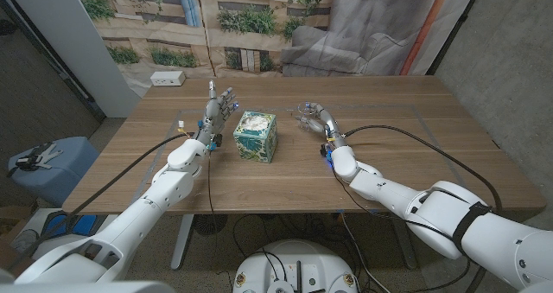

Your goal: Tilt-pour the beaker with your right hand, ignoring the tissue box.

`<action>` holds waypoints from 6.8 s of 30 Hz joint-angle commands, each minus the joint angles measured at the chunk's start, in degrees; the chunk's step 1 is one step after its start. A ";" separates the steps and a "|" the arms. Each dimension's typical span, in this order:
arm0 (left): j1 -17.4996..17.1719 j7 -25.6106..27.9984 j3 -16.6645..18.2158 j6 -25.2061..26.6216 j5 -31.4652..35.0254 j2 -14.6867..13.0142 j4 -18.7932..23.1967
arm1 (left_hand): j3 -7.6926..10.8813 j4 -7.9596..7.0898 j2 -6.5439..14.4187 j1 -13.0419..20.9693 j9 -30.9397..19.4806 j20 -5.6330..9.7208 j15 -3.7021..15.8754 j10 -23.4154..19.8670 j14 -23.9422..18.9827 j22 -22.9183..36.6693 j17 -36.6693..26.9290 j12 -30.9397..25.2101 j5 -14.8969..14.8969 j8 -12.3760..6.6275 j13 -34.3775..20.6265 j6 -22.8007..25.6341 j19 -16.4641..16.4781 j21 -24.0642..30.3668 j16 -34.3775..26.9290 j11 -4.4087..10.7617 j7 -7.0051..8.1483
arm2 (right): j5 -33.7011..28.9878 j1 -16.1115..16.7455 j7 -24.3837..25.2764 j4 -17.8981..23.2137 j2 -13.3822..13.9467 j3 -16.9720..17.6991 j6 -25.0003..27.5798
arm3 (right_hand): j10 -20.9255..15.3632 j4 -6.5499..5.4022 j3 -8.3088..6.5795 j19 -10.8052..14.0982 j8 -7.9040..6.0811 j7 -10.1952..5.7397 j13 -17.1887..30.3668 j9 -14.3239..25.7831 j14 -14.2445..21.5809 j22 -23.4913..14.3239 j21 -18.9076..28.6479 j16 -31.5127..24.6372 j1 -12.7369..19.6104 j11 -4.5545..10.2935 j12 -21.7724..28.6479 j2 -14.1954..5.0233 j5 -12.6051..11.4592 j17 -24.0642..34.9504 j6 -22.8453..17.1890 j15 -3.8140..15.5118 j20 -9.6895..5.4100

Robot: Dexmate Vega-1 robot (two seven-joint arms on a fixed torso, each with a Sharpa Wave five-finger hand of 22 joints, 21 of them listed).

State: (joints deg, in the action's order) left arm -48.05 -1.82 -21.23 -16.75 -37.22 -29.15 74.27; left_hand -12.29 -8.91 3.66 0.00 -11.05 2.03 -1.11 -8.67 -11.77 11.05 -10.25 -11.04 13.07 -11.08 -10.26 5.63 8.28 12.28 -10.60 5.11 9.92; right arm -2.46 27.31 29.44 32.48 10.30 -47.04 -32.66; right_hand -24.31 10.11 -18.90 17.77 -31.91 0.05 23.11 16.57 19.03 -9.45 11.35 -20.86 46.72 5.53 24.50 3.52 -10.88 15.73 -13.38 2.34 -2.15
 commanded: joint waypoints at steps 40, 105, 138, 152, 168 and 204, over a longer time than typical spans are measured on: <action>-0.02 0.03 0.01 0.04 -0.01 -0.01 0.04 | -0.43 -0.08 1.47 0.09 -0.20 0.55 0.03 -0.54 -0.44 0.18 -0.31 -0.34 0.29 -0.44 -0.17 0.03 0.34 0.41 -0.31 -0.11 0.30 | -1.07 8.45 2.07 24.14 8.64 5.77 7.74 | -10.56 -0.65 0.13 8.94 -8.53 -1.17 5.86 1.52 12.13 -0.36 0.89 -8.02 8.99 1.99 6.93 -2.70 0.57 5.86 -9.24 8.78 -2.29; 0.02 0.00 0.01 0.04 -0.01 0.00 -0.01 | -0.43 -0.07 1.45 0.09 -0.20 0.56 -0.02 -0.53 -0.35 0.18 -0.31 -0.33 0.29 -0.47 -0.17 0.14 0.38 0.42 -0.27 -0.05 0.28 | -14.25 0.40 -38.29 52.35 33.45 5.82 29.36 | -12.85 -2.22 2.05 10.06 -10.47 -1.25 8.36 0.17 12.79 -0.43 0.31 -8.93 5.41 1.70 8.17 -6.40 -0.43 6.90 -11.36 8.49 -2.10; 0.03 0.01 0.00 0.03 0.00 0.01 -0.02 | -0.43 -0.08 1.46 0.09 -0.20 0.55 -0.01 -0.64 -0.35 0.18 -0.31 -0.36 0.28 -0.41 -0.17 -0.01 0.40 0.43 -0.27 -0.04 0.34 | -32.00 -4.53 -52.13 59.59 36.43 0.87 32.72 | -13.31 -1.81 1.13 10.38 -11.05 -2.13 8.82 -0.34 13.01 -0.44 0.25 -8.08 5.66 2.48 8.13 -8.31 -1.03 6.79 -12.11 9.28 -2.52; 0.02 0.01 0.01 0.04 -0.01 0.00 -0.01 | -0.43 -0.08 1.46 0.08 -0.20 0.55 0.01 -0.62 -0.34 0.18 -0.31 -0.35 0.27 -0.42 -0.17 0.03 0.37 0.42 -0.27 0.01 0.32 | -40.99 -8.03 -58.56 59.07 35.55 -2.46 31.26 | -14.50 -1.26 0.67 11.09 -11.43 -2.57 8.75 -0.58 13.95 -0.44 0.44 -7.98 6.31 3.09 8.30 -8.69 -1.28 6.75 -12.66 9.54 -2.83; 0.04 -0.01 0.00 0.03 -0.01 0.00 -0.04 | -0.43 -0.08 1.46 0.09 -0.20 0.55 0.02 -0.59 -0.40 0.18 -0.31 -0.34 0.27 -0.45 -0.17 0.11 0.39 0.42 -0.28 0.05 0.28 | -47.16 -10.63 -64.89 57.64 33.51 -4.51 30.85 | -14.83 -1.19 0.44 11.28 -11.69 -2.82 8.66 -0.78 14.32 -0.44 0.41 -7.66 6.36 3.17 8.13 -8.96 -1.44 6.69 -12.99 9.51 -2.92; 0.05 -0.03 0.00 0.02 -0.01 0.01 -0.07 | -0.43 -0.08 1.46 0.09 -0.20 0.60 -0.06 -0.60 -0.41 0.18 -0.31 -0.34 0.26 -0.42 -0.17 0.05 0.38 0.42 -0.28 0.09 0.31 | -52.41 -12.27 -70.68 55.71 30.66 -6.94 33.81 | -14.79 -1.68 0.83 11.01 -12.17 -2.99 8.41 -1.33 14.56 -0.48 0.22 -7.21 4.75 2.87 7.31 -9.38 -1.61 7.16 -13.49 9.31 -2.74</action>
State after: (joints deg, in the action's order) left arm -48.02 -1.83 -21.22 -16.72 -37.22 -29.15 74.24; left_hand -12.29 -8.91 3.66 0.00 -11.05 2.03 -1.11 -8.67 -11.77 11.05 -10.25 -11.04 13.07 -11.08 -10.26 5.63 8.28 12.28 -10.60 5.11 9.92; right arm -55.30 15.02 -41.06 88.33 41.18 -53.98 1.23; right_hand -34.11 8.98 -17.45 28.50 -43.82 0.18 31.18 15.15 33.09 -9.72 11.76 -28.10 54.52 4.12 31.83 2.31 -11.97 22.74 -23.34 2.97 -2.66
